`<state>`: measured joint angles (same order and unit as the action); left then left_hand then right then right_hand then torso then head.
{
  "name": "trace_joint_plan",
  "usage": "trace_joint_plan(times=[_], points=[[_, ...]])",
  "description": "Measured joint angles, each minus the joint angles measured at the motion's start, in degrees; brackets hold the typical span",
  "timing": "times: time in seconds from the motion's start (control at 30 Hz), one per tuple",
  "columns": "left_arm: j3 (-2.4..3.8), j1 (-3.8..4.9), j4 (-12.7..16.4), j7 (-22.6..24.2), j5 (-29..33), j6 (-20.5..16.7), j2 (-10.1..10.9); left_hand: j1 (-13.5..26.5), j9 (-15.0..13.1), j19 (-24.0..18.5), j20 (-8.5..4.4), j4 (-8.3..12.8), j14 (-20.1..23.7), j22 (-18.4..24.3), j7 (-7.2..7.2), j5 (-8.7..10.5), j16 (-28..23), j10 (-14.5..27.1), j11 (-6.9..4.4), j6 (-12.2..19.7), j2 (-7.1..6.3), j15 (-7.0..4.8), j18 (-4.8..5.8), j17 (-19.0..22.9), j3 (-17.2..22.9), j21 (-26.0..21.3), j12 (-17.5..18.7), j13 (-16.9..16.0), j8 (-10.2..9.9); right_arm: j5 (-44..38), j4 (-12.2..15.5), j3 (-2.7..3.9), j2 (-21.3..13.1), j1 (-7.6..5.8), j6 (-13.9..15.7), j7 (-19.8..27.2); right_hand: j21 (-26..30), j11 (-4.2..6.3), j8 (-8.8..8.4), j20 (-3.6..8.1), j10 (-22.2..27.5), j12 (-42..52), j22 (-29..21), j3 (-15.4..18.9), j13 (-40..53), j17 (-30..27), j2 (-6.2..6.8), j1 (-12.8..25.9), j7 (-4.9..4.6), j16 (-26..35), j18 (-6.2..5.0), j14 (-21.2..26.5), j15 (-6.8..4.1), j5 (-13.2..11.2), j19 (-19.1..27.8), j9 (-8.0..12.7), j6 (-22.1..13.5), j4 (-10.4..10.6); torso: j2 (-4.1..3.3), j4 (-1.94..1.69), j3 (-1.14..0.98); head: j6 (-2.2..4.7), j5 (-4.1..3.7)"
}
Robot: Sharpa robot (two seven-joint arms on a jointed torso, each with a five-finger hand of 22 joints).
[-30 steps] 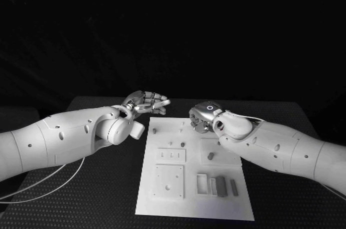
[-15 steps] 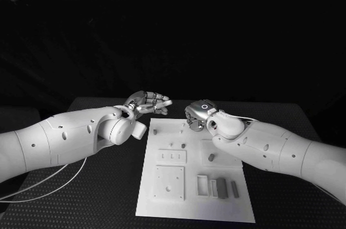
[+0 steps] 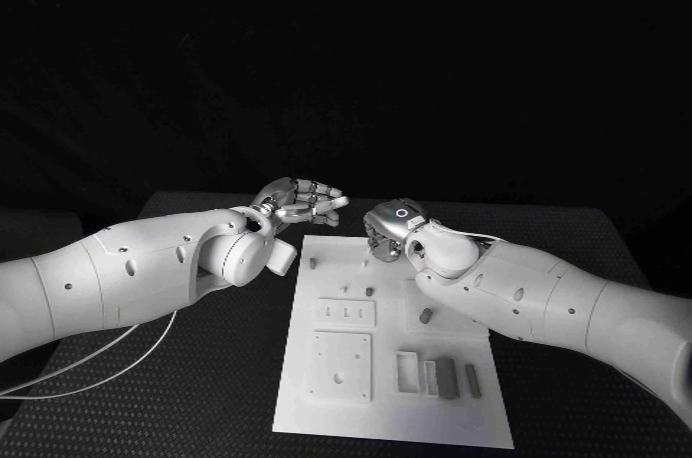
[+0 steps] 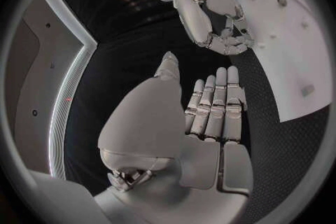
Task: Assemble the parts on the task board
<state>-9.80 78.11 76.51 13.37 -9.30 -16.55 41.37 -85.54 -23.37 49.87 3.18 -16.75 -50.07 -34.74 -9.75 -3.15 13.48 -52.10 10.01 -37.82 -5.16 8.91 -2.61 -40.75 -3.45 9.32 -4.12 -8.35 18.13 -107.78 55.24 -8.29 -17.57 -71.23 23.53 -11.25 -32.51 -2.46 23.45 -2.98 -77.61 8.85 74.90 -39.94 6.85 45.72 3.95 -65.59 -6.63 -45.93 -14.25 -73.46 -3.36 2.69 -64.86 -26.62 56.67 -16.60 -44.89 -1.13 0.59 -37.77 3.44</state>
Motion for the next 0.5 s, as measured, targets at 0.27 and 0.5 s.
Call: trace_joint_plan(times=[0.27,0.5], points=[[0.0,0.59,0.6,0.0,0.0,-0.1,0.0,0.0,-0.1,0.0,0.0,0.0,0.0,0.0,0.0,0.0,0.0,-0.2,-0.21,0.0,0.0,0.0,0.01,0.1,0.0,0.0,-0.2,0.1,0.0,0.0,-1.0,-0.01,0.8,0.04,0.0,0.0,0.0,0.0,0.0,0.25,0.0,0.0,0.0,0.0,0.0,0.0,0.0,0.0,-0.02,-0.2,0.0,0.0,0.02,0.0,0.0,0.0,0.0,0.0,-0.3,-0.18,0.08,0.05,0.14],[0.02,0.8,0.8,0.1,0.0,-0.3,0.0,0.0,-0.1,0.0,0.0,0.0,0.0,0.0,0.16,0.0,0.0,-0.4,0.01,-0.2,0.0,0.0,0.02,0.1,0.0,0.0,-0.2,0.1,0.0,0.0,-1.7,-0.02,1.1,0.12,0.0,0.1,0.0,0.0,-0.02,0.24,0.0,0.0,0.0,0.0,0.0,0.0,0.0,0.0,-0.06,-0.2,0.0,0.0,0.03,0.0,0.0,-0.4,-0.1,0.0,-0.58,-0.42,0.12,-0.04,0.23]])
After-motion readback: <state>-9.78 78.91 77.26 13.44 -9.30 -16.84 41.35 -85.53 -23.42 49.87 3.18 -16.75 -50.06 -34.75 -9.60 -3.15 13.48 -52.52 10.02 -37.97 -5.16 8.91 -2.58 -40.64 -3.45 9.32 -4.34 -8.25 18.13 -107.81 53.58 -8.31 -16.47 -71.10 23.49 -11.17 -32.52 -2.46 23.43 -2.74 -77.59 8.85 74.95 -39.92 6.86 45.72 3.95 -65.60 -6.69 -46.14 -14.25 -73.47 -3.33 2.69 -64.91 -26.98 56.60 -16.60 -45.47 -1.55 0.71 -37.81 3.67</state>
